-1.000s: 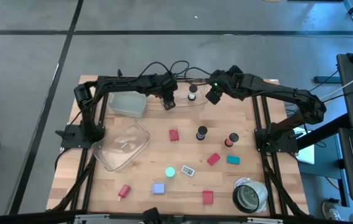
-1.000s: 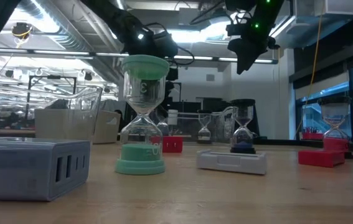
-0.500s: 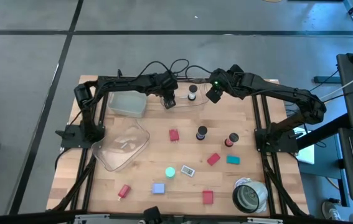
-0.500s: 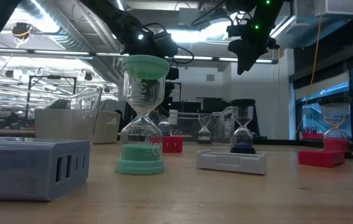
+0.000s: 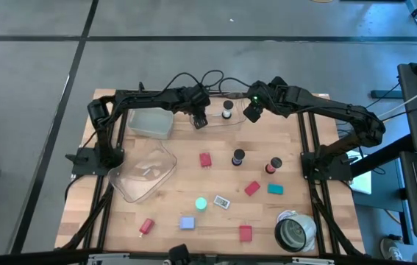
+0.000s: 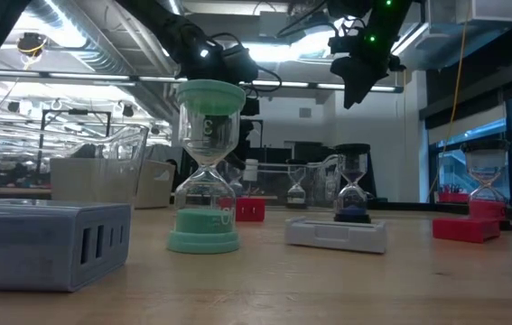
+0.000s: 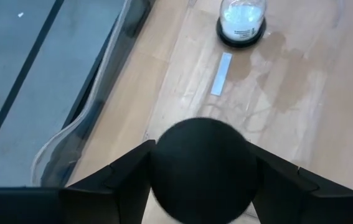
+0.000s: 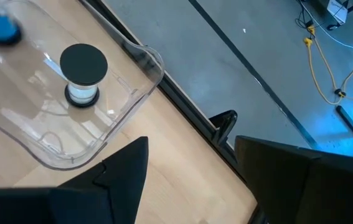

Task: Pick & Place Office items
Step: Put the left purple hourglass into the top transparent bin, then put the top red charger adapter into the gray bin

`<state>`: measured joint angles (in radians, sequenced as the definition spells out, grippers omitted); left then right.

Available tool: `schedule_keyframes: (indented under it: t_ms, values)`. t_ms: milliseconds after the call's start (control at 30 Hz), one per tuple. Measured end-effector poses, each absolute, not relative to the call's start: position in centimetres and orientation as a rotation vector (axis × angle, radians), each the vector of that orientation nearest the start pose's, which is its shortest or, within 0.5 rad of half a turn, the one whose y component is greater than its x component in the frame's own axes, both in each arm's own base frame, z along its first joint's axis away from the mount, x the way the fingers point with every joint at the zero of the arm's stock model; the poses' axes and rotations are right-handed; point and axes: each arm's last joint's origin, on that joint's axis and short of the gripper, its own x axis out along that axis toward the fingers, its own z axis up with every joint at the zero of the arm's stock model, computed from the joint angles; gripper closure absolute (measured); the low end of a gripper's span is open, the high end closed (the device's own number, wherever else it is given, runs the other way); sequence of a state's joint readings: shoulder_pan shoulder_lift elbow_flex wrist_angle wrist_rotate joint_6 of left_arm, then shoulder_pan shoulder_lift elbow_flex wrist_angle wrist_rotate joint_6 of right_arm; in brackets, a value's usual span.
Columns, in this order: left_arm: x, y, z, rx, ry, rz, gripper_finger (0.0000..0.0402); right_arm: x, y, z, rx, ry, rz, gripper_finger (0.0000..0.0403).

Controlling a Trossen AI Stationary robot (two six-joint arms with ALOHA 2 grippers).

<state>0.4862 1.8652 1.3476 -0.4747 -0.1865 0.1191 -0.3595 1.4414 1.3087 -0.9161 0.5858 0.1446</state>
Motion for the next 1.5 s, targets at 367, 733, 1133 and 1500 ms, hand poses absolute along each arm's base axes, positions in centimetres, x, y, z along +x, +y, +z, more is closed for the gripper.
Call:
schedule_keyframes:
  t_ms: [367, 733, 1133, 1500]
  values:
    - [34.4, 19.0, 21.3, 0.005, 1.037, 0.645, 0.0161, 25.9, -11.4, 31.3, -0.004, 1.015, -0.927, 0.0160]
    - [36.1, 16.6, 25.3, 0.031, 1.054, 0.580, 0.0162, 25.9, -11.4, 31.3, -0.011, 1.022, -0.924, 0.0160]
    - [37.1, 5.9, 25.7, 0.242, 1.246, -0.106, 0.0162, 25.6, -11.2, 31.1, -0.004, 1.057, -0.922, 0.0160]
    - [37.5, 0.1, 24.0, 0.716, 1.260, -0.332, 0.0162, 25.6, -11.2, 31.0, 0.020, 1.051, -0.930, 0.0160]
